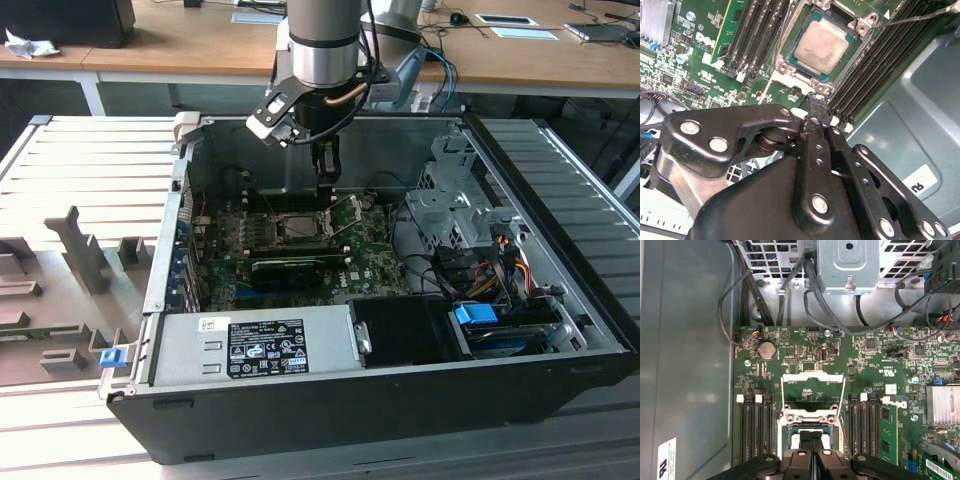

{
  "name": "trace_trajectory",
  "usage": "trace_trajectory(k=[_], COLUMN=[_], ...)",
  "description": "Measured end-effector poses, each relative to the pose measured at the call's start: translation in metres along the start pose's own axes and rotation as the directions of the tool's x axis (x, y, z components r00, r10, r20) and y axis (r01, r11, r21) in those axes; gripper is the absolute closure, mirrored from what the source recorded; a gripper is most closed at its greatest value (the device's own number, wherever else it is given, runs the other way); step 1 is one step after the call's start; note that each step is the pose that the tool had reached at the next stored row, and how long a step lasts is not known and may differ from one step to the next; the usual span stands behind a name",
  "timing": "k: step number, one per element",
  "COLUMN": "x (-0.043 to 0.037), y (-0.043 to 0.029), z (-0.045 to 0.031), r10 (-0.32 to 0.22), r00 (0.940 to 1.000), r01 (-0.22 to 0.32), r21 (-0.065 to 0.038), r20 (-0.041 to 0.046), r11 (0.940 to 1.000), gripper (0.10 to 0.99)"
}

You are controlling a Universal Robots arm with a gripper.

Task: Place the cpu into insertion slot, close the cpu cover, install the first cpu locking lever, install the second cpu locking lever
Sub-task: 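Close the cpu cover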

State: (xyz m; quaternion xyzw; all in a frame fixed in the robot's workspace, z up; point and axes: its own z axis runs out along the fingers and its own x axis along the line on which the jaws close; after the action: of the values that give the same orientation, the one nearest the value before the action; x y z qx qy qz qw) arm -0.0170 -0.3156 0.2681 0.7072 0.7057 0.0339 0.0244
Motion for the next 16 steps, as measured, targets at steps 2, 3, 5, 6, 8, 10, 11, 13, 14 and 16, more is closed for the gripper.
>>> trace_trajectory(k=[2,3,5,6,8,10,11,13,14,16], x=[0.0000,0.0000,0.0000,0.0000,0.0001,0.0002,0.0002,0.0003,0.0003,0.0003], y=[0.0028,0.0036,0.0060,0.0068,0.0087,0.0105,0.0111,0.0124,0.0133,0.0151], z=[0.0002,0.0002,0.0003,0.0004,0.0006,0.0007,0.0007,0.0008,0.0009,0.0010], r10=[0.000,0.000,0.000,0.000,0.000,0.000,0.000,0.000,0.000,0.000], r00=[1.0000,1.0000,1.0000,1.0000,1.0000,1.0000,1.0000,1.0000,1.0000,1.0000], r01=[0.000,0.000,0.000,0.000,0.000,0.000,0.000,0.000,0.000,0.000], r21=[0.000,0.000,0.000,0.000,0.000,0.000,0.000,0.000,0.000,0.000], r20=[0.0001,0.0000,0.0001,0.0000,0.0001,0.0001,0.0001,0.0002,0.0000,0.0001], r11=[1.0000,1.0000,1.0000,1.0000,1.0000,1.0000,1.0000,1.0000,1.0000,1.0000], gripper=[0.980,0.980,0.980,0.980,0.980,0.980,0.980,0.980,0.980,0.980])
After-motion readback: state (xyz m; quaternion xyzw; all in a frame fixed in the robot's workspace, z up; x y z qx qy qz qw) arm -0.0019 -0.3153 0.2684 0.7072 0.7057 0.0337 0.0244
